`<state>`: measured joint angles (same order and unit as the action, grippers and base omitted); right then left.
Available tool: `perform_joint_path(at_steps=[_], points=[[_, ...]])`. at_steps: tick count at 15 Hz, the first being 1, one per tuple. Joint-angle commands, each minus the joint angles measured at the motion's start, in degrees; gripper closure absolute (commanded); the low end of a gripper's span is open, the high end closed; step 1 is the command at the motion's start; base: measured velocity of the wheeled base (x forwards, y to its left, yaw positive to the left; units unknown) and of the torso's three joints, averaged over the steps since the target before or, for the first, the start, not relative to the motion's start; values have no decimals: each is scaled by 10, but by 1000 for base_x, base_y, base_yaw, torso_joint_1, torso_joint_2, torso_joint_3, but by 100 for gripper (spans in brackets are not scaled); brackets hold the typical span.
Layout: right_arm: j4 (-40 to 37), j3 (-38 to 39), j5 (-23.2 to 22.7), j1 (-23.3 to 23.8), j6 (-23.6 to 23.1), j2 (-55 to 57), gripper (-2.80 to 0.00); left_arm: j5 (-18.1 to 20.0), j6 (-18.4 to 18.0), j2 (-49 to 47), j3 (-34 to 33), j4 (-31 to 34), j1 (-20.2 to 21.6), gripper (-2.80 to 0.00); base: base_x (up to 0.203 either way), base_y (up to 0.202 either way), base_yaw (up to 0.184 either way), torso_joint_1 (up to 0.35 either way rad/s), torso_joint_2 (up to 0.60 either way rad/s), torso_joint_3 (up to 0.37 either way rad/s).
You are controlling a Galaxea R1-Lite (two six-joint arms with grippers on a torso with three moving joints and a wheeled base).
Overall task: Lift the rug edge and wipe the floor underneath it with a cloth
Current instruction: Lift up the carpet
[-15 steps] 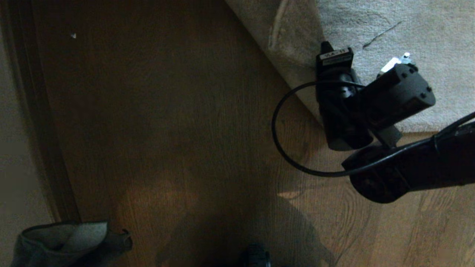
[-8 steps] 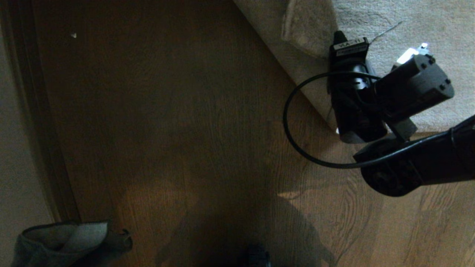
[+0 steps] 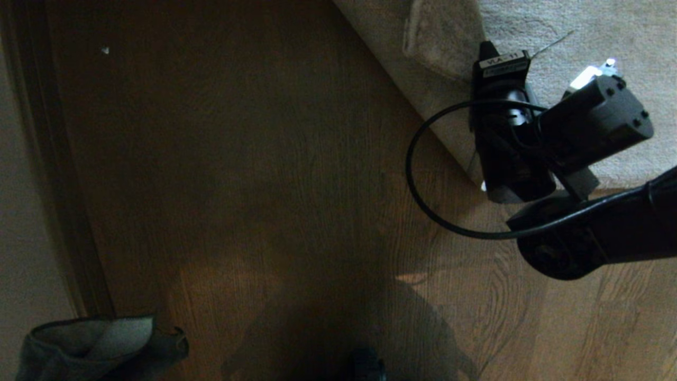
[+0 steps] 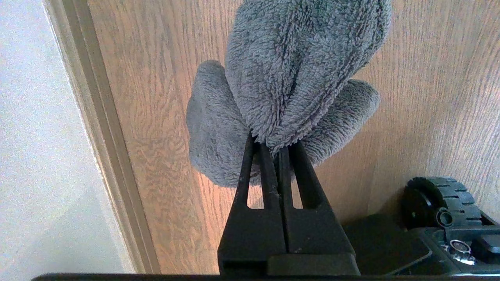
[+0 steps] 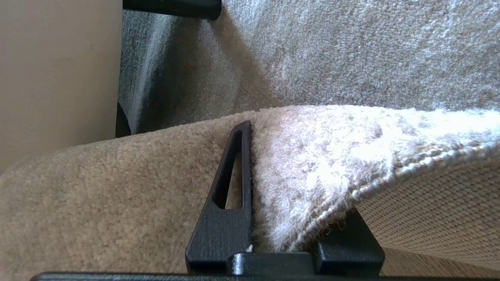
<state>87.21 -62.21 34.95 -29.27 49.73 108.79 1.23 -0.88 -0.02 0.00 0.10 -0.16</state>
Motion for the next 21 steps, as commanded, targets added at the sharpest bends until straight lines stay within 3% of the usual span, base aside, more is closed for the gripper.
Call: perform_joint_path(at_steps=[1,14,18,21], points=[[22,0,3,-2,3,1,0,0,0,0,0,0,0,0,0,0,0,0,0,0],[23,0,4,-1,-1,6,0,1,-2,0,0,-1,0,0,0,0,0,0,0,0],[22,-1,4,-1,-5,5,0,8,-52,0,0,-3,1,0,0,0,0,0,0,0],[23,2,4,-1,-13,5,0,9,-49,0,0,-2,0,0,0,0,0,0,0,0]])
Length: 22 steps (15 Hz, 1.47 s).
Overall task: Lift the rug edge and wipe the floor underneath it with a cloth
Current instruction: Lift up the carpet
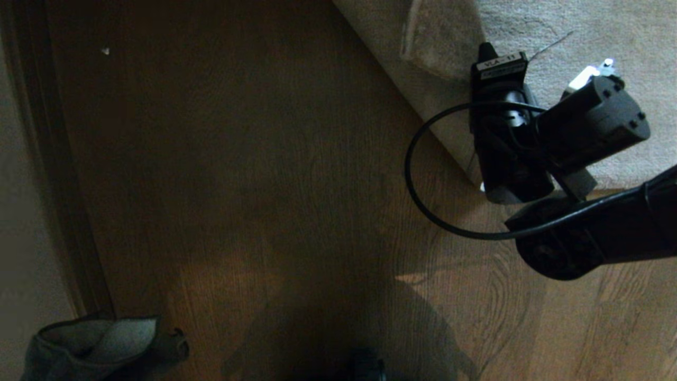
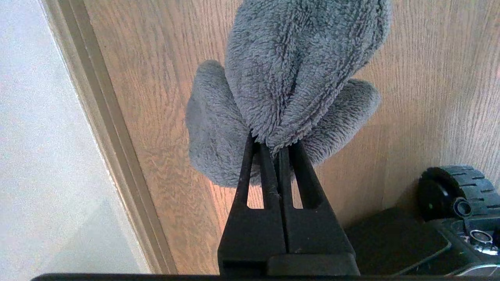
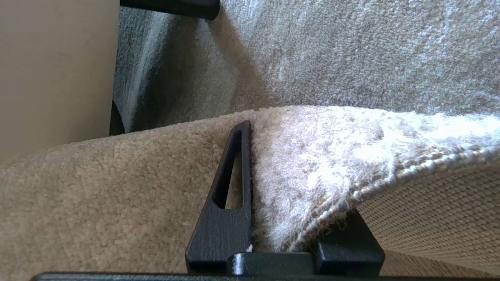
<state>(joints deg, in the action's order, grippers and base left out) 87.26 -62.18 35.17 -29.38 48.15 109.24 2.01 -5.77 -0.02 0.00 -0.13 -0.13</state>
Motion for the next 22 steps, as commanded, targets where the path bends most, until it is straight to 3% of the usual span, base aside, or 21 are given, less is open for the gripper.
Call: perform_joint_path(at_steps=[1,4,15,22], points=[[23,4,2,0,3,0,0,0,0,0,0,0,0,0,0,0,0,0,0,0],[23,13,2,-1,2,-3,0,1,-19,0,0,-1,0,0,0,0,0,0,0,0],[27,57,2,0,-6,-24,0,7,-20,0,1,-1,0,0,0,0,0,0,0,0],[27,38,2,0,-5,-32,0,47,-16,0,74,36,0,0,0,0,0,0,0,0]])
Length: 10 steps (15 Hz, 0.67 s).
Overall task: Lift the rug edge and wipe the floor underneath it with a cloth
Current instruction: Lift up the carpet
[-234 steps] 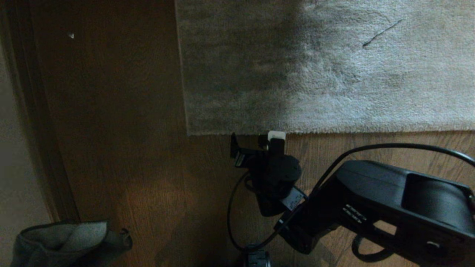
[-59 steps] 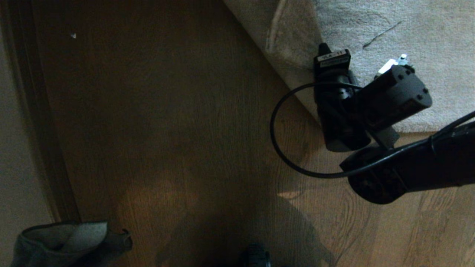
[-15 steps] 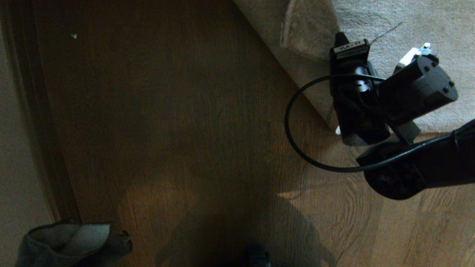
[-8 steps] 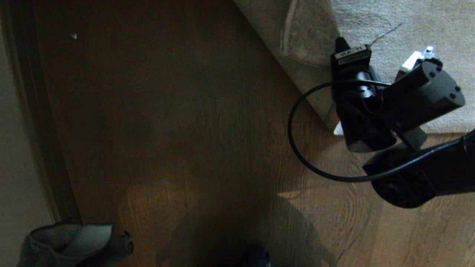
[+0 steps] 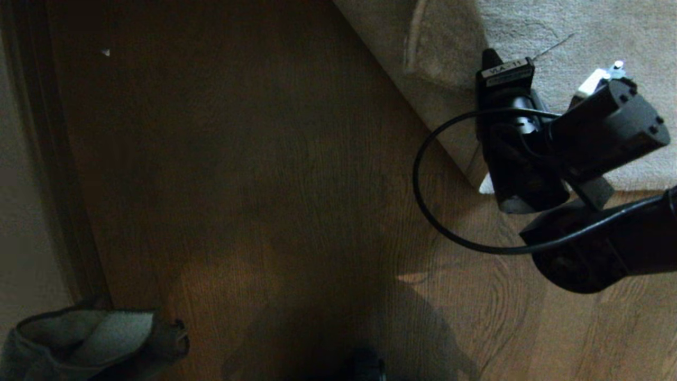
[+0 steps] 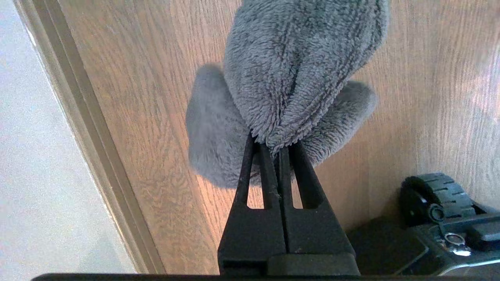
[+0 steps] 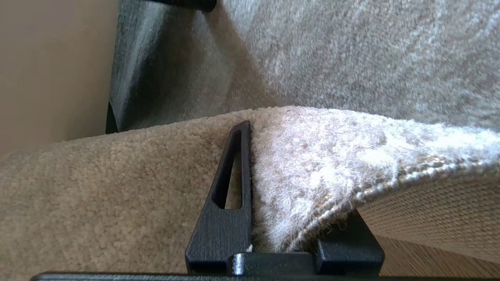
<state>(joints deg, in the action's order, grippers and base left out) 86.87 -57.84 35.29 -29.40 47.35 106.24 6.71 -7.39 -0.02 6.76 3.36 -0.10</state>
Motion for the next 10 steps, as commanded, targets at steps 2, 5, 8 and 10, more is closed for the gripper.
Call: perform_joint_path(at_steps=[2,5,8,10], points=[[25,-22,0,0,4,-7,0,16,-1,0,19,18,0,0,0,0,0,0,0,0],[21,-46,-7,0,2,-11,0,21,-2,-9,26,29,0,0,0,0,0,0,0,0],[-9,-83,-15,1,-7,-13,0,22,-9,-33,26,31,0,0,0,0,0,0,0,0],[-29,-105,-15,0,-7,-13,0,21,-9,-51,28,31,0,0,0,0,0,0,0,0]])
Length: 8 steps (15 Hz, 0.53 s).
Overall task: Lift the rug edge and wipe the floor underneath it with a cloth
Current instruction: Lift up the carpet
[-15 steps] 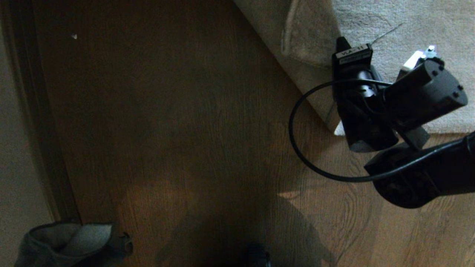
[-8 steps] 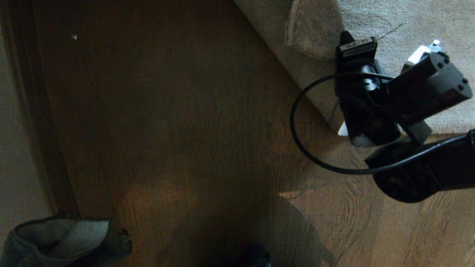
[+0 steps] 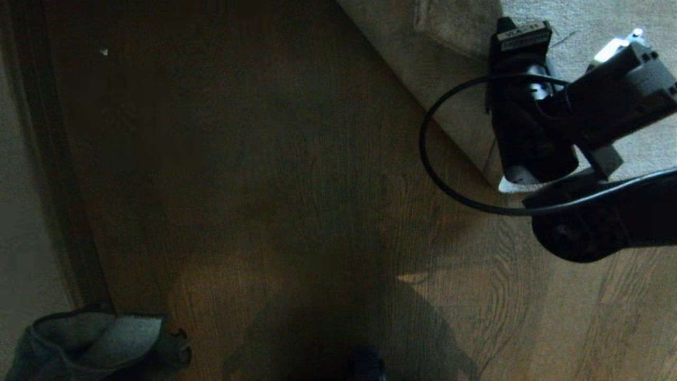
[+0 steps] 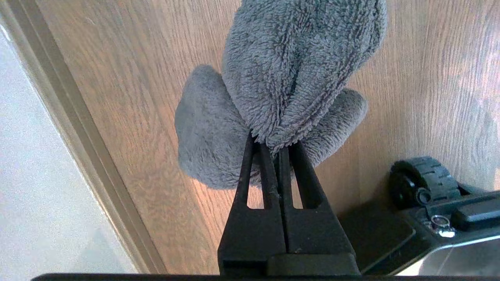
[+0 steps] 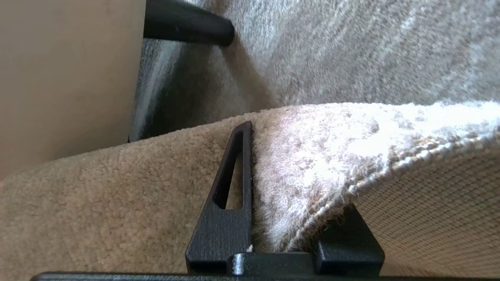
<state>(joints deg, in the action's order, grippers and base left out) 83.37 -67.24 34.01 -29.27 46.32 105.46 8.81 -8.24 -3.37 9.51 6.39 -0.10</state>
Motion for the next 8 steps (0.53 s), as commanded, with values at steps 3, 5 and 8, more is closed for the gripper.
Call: perform_joint_path(at_steps=[3,5,8], points=[[-23,-42,-14,-1,3,-9,0,1,-1,-51,3,0,-1,0,0,0,0,0,0,0],[-29,-55,-34,-3,-3,-9,0,10,-1,-72,4,0,-1,0,0,0,0,0,0,0],[-32,-69,-35,-4,-11,-4,0,29,-1,-105,8,0,-1,0,0,0,0,0,0,0]])
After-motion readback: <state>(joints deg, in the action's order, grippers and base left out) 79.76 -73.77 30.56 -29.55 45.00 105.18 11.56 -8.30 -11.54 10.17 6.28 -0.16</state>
